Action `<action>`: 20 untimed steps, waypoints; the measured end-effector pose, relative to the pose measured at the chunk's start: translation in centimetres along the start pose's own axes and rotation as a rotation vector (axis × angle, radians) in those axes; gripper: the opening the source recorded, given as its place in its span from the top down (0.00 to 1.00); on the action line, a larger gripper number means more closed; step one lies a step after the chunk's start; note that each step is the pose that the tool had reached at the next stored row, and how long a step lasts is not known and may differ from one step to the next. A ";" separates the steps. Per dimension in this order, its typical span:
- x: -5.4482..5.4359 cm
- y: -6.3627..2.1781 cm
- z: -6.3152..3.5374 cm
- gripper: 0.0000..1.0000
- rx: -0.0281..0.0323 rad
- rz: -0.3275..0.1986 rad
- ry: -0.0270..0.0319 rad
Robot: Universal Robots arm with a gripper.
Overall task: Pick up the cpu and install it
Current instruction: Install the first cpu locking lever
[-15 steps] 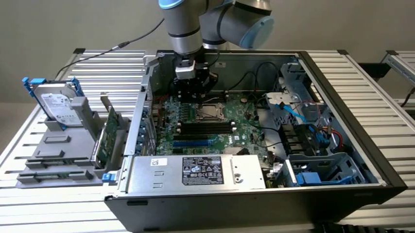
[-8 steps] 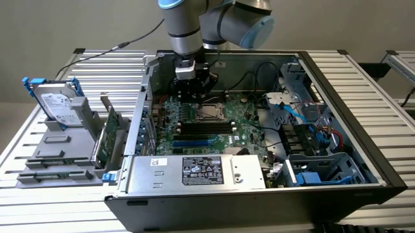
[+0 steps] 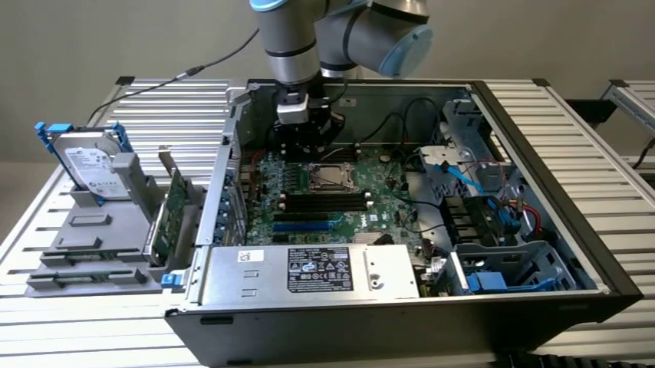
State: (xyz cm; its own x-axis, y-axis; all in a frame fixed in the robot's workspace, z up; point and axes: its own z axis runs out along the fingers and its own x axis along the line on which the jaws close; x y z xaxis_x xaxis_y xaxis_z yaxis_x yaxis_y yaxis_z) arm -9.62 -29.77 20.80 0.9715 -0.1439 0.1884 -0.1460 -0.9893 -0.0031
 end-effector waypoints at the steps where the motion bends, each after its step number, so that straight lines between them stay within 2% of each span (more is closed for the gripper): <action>1: 0.0 0.00 -0.07 0.89 0.0020 -0.001 -0.0003; 5: 0.0 0.01 -0.24 0.89 0.0108 -0.016 -0.0011; 13: -0.1 0.04 -0.27 0.89 0.0238 -0.072 -0.0020; 18: -0.1 0.05 -0.26 0.89 0.0400 -0.101 -0.0034; 20: -0.1 0.09 -0.26 0.89 0.0442 -0.109 -0.0038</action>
State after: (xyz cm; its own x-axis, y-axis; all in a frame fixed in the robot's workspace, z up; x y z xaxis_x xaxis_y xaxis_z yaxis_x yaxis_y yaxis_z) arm -9.76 -29.84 21.04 0.9819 -0.0353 0.1863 -0.0310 -0.9992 -0.0261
